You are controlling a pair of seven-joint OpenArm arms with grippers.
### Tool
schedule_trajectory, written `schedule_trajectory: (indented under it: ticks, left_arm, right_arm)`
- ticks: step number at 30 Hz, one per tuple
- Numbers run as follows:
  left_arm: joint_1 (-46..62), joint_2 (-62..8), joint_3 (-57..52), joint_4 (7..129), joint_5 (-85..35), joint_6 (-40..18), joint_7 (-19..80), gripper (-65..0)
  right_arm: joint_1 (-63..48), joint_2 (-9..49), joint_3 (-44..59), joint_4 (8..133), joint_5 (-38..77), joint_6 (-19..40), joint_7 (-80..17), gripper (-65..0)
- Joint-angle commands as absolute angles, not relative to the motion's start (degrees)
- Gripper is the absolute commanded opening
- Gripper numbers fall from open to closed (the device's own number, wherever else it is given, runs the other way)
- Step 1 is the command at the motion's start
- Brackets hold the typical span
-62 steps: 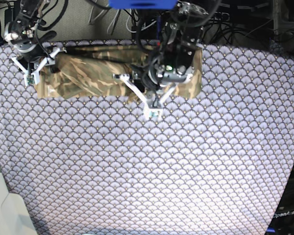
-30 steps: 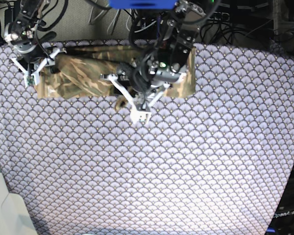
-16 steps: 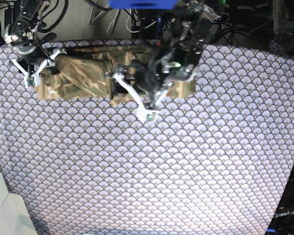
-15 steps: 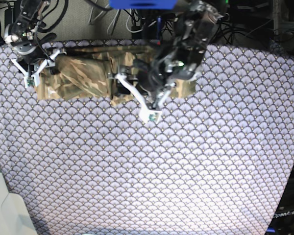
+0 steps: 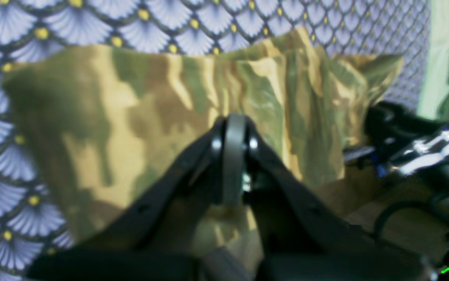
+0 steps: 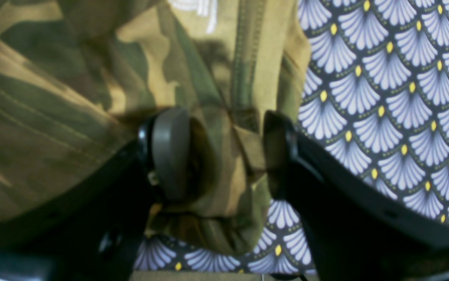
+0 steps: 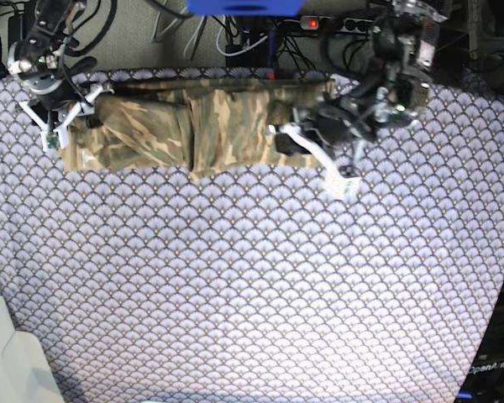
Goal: Fold the T-shirt properly
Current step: 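Release the fabric with the left gripper and reposition the right gripper on its end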
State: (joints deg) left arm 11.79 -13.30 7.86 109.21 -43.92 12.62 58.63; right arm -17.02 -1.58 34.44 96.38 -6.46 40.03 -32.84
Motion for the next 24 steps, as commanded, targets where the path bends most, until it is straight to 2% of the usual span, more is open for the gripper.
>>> schedule_trajectory:
  ticks: [1,7,15,24]
  left_arm:
    - [12.1,-14.3,5.8,110.6,-45.7,12.4,58.2,-64.6]
    - [13.4,-14.9,-1.3,108.4,-45.1,12.1,58.2,-64.6]
    - [9.8,-13.5,2.6,97.9,-40.4,12.0,58.2,-64.6]
    - [9.3,-14.5,5.4,94.5,-37.6,12.0,58.1,-64.6]
  right_arm:
    - [-17.2,-1.3,34.6,96.6,-8.0,40.0,-34.2,-37.0]
    - [-17.2,-1.3,34.9,96.7,-8.0,40.0,-34.2,-37.0]
    - [-17.6,-1.3,35.1,101.1,-8.0,40.0,-34.2,-37.0]
    - [-17.0,-1.5,39.7,106.3,-7.8,40.0,-34.3,-37.0]
